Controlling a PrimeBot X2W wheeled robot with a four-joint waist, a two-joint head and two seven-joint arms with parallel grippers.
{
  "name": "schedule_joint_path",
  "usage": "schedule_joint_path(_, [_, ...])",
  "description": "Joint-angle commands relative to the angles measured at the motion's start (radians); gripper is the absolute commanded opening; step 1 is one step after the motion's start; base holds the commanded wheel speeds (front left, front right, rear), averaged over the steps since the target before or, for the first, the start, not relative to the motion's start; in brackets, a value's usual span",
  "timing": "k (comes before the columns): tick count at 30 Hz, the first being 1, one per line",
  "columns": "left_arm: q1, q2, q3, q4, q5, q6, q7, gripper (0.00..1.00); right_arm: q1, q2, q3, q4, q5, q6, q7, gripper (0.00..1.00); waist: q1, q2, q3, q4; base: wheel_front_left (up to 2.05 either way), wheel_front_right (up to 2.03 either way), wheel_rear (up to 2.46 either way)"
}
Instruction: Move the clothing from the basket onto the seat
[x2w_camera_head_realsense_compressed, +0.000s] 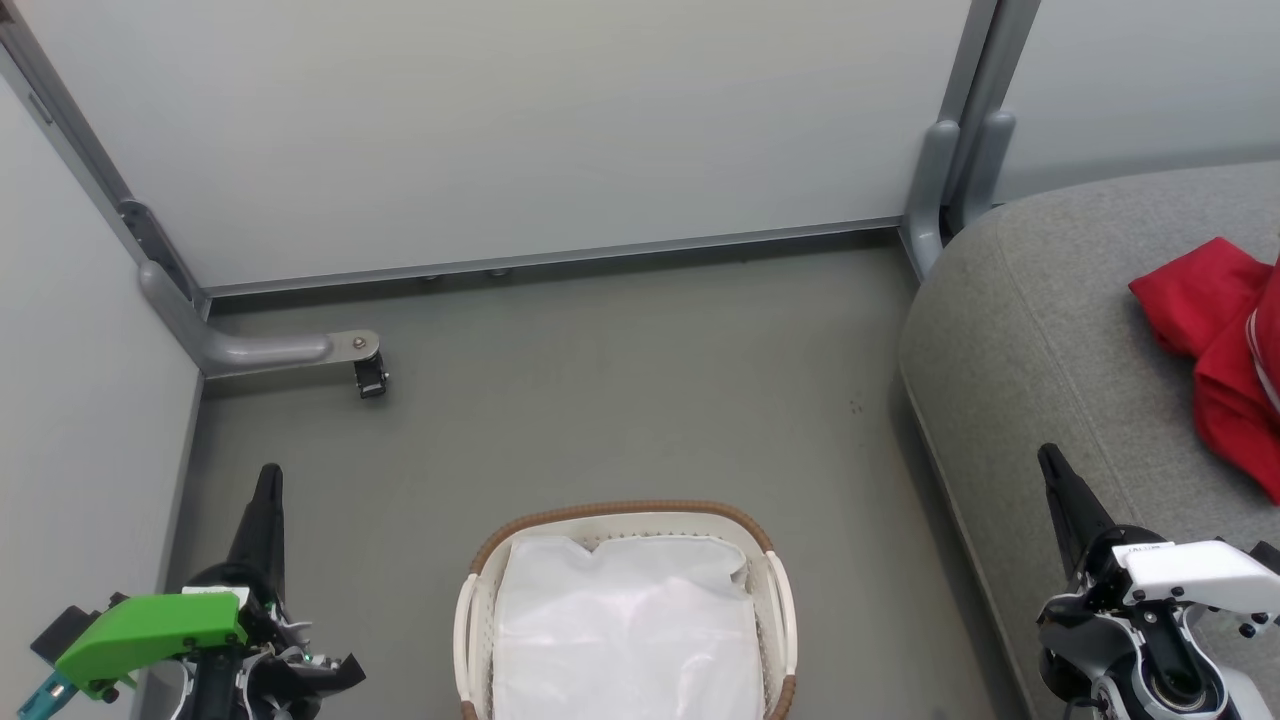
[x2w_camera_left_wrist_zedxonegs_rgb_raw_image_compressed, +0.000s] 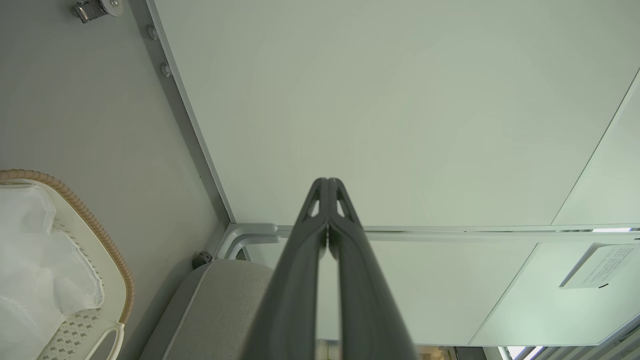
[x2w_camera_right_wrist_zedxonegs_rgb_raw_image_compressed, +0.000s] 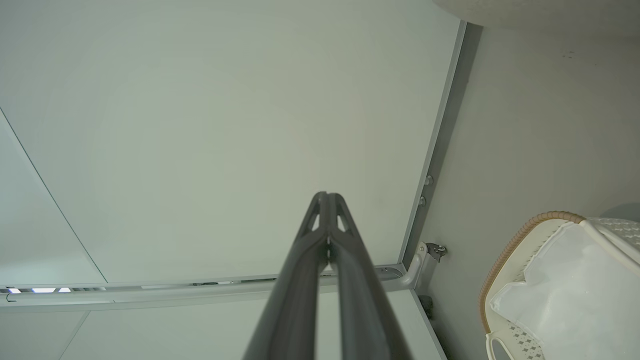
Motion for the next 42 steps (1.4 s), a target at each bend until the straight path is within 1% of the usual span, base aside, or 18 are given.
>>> schedule_joint_path(1, [-0.010, 0.007, 0.002, -0.001, -0.004, -0.007, 0.003, 0.00, 0.010, -0.006, -0.002, -0.003, 0.004, 0.000, 0.003, 0.00, 0.0000, 0.0000, 0.000, 0.000, 0.00, 0.00, 0.00])
schedule_joint_path(42, [-0.010, 0.007, 0.002, -0.002, -0.004, -0.006, 0.003, 0.00, 0.010, -0.006, -0.001, -0.003, 0.004, 0.000, 0.003, 0.00, 0.0000, 0.0000, 0.000, 0.000, 0.00, 0.00, 0.00])
